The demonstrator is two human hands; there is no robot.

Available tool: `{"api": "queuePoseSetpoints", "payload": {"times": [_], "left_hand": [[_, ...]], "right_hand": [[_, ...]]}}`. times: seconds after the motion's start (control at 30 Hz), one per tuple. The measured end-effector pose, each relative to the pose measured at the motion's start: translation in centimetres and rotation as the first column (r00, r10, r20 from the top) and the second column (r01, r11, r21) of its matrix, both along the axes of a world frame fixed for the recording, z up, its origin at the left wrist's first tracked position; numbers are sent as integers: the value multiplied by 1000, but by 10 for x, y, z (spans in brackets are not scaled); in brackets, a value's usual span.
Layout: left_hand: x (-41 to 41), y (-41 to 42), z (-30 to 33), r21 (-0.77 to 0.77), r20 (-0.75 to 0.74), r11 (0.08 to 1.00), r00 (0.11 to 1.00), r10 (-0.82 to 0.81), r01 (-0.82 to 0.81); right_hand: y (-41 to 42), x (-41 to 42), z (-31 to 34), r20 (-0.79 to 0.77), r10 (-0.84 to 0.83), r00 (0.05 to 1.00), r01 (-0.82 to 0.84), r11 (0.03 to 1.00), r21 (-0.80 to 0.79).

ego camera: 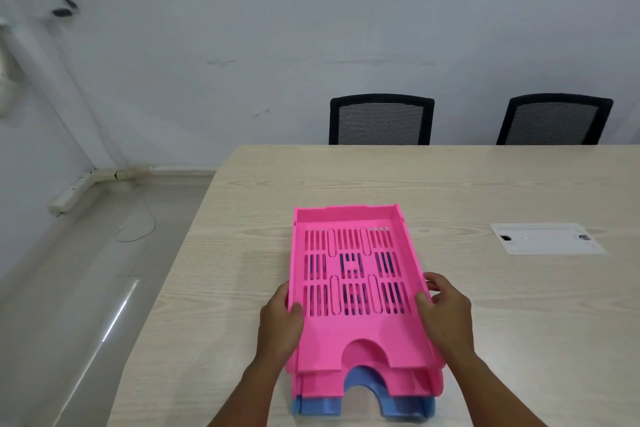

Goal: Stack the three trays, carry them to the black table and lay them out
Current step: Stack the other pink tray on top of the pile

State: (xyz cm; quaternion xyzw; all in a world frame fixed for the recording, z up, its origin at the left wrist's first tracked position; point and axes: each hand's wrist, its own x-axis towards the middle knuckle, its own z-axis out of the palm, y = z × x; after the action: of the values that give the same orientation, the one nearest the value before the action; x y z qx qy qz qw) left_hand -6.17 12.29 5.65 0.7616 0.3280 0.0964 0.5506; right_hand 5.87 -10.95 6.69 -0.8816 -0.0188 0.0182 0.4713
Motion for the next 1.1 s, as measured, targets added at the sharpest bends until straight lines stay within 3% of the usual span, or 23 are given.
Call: {"api": "queuePoseSetpoints", "payload": {"times": [0.73, 0.97, 1.1], "left_hand": [[-5, -8, -6, 4, 31, 999, 999, 38, -38], [1, 3, -6, 63, 55, 990, 991, 126, -129], [5, 7, -8, 43, 28, 994, 994, 101, -103]], "right_hand": [[-14, 1, -14, -76, 33, 997, -35, 999, -30], [-18, 12, -15, -116, 41, 992, -41, 999, 0], [-19, 20, -14, -155, 34, 987, -27, 998, 49]]}}
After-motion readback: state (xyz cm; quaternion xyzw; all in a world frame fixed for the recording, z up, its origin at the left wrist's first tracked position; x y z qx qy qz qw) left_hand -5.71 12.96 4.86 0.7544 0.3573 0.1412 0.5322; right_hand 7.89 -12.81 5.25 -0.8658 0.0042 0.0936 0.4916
